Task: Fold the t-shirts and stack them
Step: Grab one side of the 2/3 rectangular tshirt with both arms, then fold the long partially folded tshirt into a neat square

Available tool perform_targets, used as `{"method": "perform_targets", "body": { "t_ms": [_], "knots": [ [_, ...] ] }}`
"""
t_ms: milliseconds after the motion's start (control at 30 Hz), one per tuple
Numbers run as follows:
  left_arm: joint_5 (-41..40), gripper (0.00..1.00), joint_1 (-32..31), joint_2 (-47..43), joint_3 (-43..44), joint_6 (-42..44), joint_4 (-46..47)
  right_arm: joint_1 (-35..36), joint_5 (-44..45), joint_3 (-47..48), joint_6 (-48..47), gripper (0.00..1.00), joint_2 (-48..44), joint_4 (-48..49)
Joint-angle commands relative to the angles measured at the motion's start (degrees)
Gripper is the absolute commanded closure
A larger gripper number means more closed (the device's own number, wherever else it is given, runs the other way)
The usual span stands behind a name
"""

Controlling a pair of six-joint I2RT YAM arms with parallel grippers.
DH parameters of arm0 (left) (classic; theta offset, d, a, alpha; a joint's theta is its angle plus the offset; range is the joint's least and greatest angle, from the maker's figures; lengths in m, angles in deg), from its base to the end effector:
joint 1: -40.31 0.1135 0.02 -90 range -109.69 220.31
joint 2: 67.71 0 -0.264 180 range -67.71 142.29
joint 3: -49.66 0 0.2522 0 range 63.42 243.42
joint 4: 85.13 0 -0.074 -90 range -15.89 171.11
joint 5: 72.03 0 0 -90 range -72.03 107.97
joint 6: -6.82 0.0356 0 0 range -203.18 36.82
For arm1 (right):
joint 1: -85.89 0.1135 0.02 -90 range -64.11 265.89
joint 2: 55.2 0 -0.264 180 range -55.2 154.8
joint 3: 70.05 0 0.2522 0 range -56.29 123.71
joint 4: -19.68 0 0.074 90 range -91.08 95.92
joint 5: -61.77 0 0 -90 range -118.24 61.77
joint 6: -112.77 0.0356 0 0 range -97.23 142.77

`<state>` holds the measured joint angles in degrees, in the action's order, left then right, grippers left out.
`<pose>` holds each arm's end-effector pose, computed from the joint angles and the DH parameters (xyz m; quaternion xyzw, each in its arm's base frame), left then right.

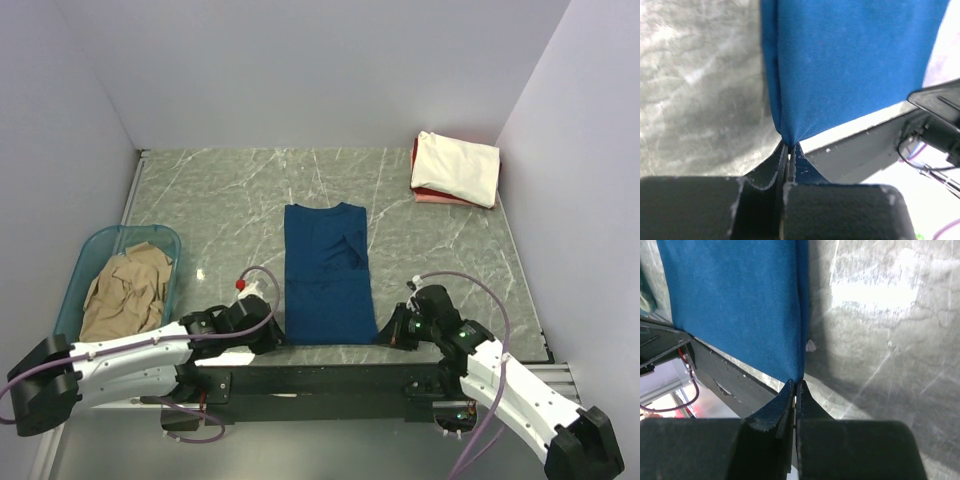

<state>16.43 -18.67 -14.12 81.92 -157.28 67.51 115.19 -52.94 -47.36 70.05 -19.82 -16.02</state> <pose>0.0887 -0.1457 0.1519 -0.1278 0.9269 -0.3185 0.1520 0.0986 0.0724 0.1314 0.0676 0.9138 0.3720 0.1484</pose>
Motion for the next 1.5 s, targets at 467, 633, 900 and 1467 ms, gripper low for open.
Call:
{"method": "perform_targets", "body": {
  "t_ms": [467,633,900,1467],
  "knots": [
    [-11.46,0.99,-9.92,-11.31,8.74,-0.52,-13.37,0.41,3.43,12.33,-4.83,1.00,-13.85,-18.50],
    [-16.21,1.00,-8.53,-7.80,15.05,2.82,-14.96,0.32,6.77,19.09,-5.36,1.00,-7.43,-14.99],
    [-9.01,1.00,4.39,-1.91,21.21,13.35,-11.27,0.23,11.87,28.15,-6.15,1.00,3.10,-9.97],
    [3.82,1.00,27.16,18.29,38.26,26.64,-9.07,-11.45,5.12,46.35,-11.96,1.00,32.27,-0.75]
  ]
}}
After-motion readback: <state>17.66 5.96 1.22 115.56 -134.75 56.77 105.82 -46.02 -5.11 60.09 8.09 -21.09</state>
